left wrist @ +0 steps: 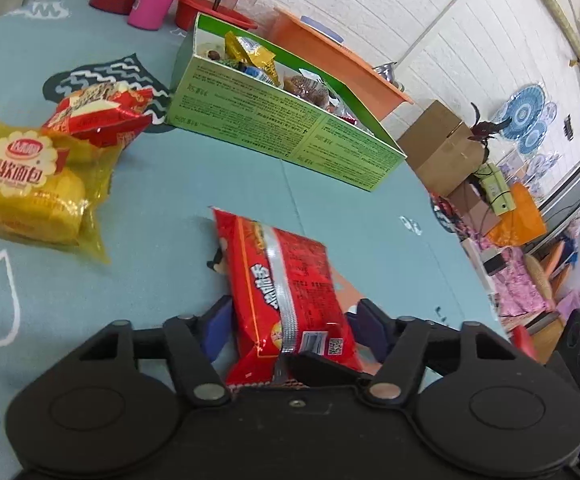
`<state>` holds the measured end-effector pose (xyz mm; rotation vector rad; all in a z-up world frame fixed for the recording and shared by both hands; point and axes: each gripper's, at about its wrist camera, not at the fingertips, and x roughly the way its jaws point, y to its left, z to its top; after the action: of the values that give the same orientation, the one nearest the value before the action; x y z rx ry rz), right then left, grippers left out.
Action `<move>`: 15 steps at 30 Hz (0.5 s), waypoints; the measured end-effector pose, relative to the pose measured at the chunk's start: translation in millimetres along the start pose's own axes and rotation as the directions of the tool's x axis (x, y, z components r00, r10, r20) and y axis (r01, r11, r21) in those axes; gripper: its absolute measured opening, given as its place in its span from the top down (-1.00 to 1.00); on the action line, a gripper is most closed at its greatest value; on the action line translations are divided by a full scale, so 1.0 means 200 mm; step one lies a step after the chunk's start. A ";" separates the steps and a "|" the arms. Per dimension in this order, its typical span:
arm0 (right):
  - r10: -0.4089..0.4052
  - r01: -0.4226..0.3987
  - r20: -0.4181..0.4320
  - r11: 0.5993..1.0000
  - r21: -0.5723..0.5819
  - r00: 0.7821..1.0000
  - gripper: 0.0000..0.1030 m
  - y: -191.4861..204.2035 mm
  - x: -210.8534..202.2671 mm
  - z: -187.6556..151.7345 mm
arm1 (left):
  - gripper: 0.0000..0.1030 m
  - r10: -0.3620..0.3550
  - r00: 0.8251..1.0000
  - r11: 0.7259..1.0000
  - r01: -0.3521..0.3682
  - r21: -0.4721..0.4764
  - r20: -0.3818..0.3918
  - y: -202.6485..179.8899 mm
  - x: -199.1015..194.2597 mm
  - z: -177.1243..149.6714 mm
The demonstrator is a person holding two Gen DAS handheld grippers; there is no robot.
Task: Organize snacks
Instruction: 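Move both tools to the red noodle snack bag and grasp it, then lift the red bag into the green box and open both grippers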
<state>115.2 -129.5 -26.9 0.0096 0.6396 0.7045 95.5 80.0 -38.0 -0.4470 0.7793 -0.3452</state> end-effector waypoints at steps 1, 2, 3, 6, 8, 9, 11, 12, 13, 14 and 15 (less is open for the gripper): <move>0.001 -0.001 0.009 1.000 -0.005 1.000 -0.73 0.01 0.01 0.00 | -0.48 0.030 1.000 0.999 -0.030 0.024 0.009 -0.02 0.01 0.00; -0.014 0.014 0.017 1.000 -0.014 1.000 -0.67 0.02 0.01 -0.01 | -0.46 0.045 0.999 0.999 -0.045 0.030 0.012 -0.04 0.01 -0.01; -0.030 0.030 0.019 0.999 -0.023 0.999 -0.61 0.02 0.01 0.00 | -0.46 0.047 0.999 0.999 -0.047 0.019 0.016 -0.04 0.02 0.00; -0.052 0.053 0.036 0.998 -0.036 0.998 -0.38 0.02 -0.02 0.01 | -0.45 0.024 0.999 1.000 -0.024 -0.015 0.033 -0.03 0.01 0.01; -0.049 0.051 0.058 0.998 -0.029 0.997 -0.26 0.01 -0.05 0.03 | -0.42 0.004 0.998 1.000 -0.003 -0.025 0.055 -0.04 0.00 0.04; -0.051 0.053 0.071 0.998 -0.033 0.996 -0.25 0.01 -0.07 0.05 | -0.42 -0.002 0.998 1.000 0.004 -0.021 0.065 -0.05 -0.01 0.06; -0.057 0.061 0.096 0.997 -0.039 0.994 -0.22 0.00 -0.09 0.07 | -0.40 -0.013 0.996 1.000 0.014 -0.011 0.086 -0.07 -0.02 0.10; -0.061 0.065 0.111 0.997 -0.038 0.992 -0.22 -0.01 -0.10 0.09 | -0.39 -0.017 0.995 1.000 0.018 -0.008 0.094 -0.08 -0.02 0.12; -0.062 0.068 0.123 0.997 -0.039 0.990 -0.21 -0.01 -0.11 0.10 | -0.39 -0.023 0.994 1.000 0.023 -0.003 0.104 -0.10 -0.02 0.14; -0.064 0.070 0.135 0.997 -0.042 0.989 -0.21 -0.02 -0.11 0.12 | -0.39 -0.026 0.993 1.000 0.026 0.004 0.114 -0.11 -0.03 0.17; -0.064 0.071 0.146 0.997 -0.044 0.987 -0.21 -0.03 -0.12 0.14 | -0.39 -0.029 0.992 1.000 0.028 0.010 0.125 -0.12 -0.03 0.19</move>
<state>120.1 -142.0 7.8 -0.0062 0.4811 0.6478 116.1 71.5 2.4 -0.4684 0.6497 -0.3439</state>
